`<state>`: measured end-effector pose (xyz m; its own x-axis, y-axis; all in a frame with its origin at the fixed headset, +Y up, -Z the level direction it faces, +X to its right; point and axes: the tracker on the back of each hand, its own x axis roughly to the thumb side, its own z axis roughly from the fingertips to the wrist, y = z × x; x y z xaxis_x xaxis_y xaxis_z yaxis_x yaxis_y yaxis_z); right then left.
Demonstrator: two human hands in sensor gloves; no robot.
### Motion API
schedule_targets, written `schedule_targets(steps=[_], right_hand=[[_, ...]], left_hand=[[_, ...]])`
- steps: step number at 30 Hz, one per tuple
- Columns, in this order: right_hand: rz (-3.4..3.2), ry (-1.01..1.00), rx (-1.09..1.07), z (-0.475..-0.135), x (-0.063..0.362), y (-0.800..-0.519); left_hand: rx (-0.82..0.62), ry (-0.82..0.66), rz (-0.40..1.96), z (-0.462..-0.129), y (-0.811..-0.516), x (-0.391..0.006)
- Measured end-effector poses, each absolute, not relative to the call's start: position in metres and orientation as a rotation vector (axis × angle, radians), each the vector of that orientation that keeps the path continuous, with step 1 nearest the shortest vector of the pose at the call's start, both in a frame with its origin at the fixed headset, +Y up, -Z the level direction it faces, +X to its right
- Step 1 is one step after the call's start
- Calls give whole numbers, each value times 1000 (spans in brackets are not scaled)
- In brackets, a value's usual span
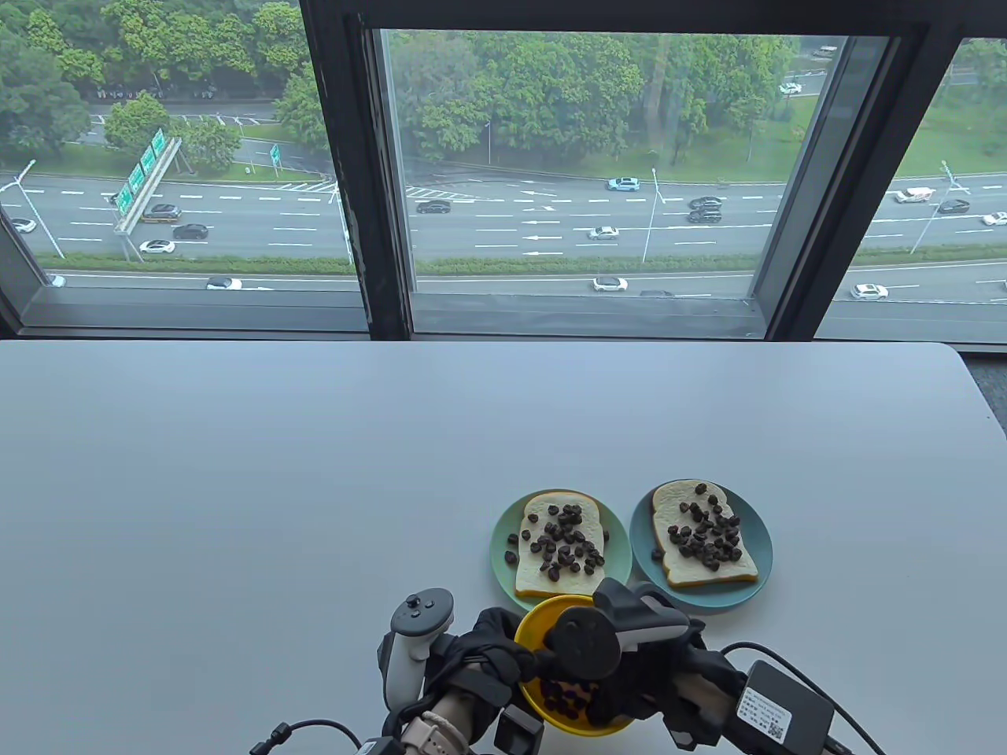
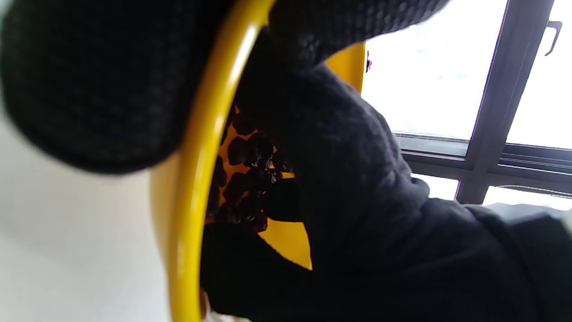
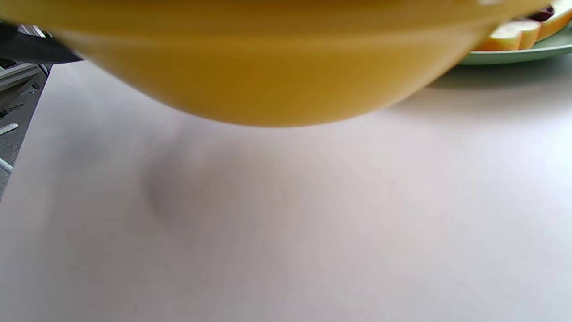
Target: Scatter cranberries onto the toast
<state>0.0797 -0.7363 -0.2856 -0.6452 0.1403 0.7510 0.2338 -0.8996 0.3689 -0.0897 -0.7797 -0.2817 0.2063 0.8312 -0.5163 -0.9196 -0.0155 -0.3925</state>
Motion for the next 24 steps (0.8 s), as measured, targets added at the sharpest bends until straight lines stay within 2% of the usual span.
schedule_targets(steps=[5,9,20,24], right_hand=[[-2824,-334,-1302,-275,74,-739],[-2848,-189,-1305,-270,72,-738],[-2813,-124,-1300,-271,76,-731],[-2861,-43,-1288,-273,81,-722]], left_hand=[[-761,157,1395,-280,-781,-91],[-759,148,1375,-279,-781,-87],[-764,142,1388,-281,-779,-85],[-775,168,1372,-281,-782,-89]])
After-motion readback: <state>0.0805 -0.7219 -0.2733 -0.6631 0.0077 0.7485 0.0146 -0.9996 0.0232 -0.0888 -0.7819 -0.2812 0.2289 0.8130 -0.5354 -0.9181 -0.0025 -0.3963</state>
